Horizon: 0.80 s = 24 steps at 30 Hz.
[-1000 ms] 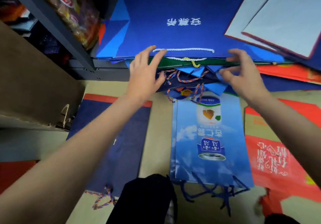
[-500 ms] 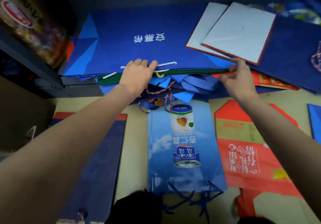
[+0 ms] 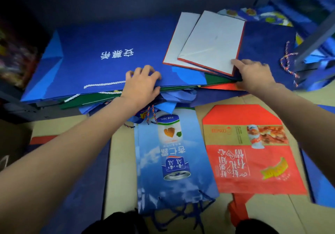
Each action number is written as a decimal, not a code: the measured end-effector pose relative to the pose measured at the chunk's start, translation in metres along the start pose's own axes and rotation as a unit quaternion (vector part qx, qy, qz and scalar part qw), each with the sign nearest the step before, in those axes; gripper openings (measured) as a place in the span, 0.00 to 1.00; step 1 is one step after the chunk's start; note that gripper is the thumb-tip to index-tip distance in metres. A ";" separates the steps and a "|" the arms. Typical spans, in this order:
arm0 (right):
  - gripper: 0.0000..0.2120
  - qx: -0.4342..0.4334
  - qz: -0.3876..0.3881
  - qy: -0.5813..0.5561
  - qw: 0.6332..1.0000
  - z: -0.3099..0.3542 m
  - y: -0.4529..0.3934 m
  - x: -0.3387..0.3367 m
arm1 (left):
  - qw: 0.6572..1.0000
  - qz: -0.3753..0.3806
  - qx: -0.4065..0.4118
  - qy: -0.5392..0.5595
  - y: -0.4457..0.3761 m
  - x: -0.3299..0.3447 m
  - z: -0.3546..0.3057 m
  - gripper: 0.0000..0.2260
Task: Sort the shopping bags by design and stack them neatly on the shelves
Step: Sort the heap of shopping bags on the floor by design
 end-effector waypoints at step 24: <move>0.36 0.079 0.049 -0.355 0.930 -0.014 0.057 0.044 | 0.818 -0.125 -0.273 0.490 0.062 0.043 -0.014 0.34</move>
Point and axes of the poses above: each hand's wrist, its own y-axis away from the middle knuckle, its own x-axis out of the palm, z = x × y, the point moved 7 cm from there along -y, towards the middle knuckle, and after that the axes turned 14 degrees about y, right-handed, at the moved point
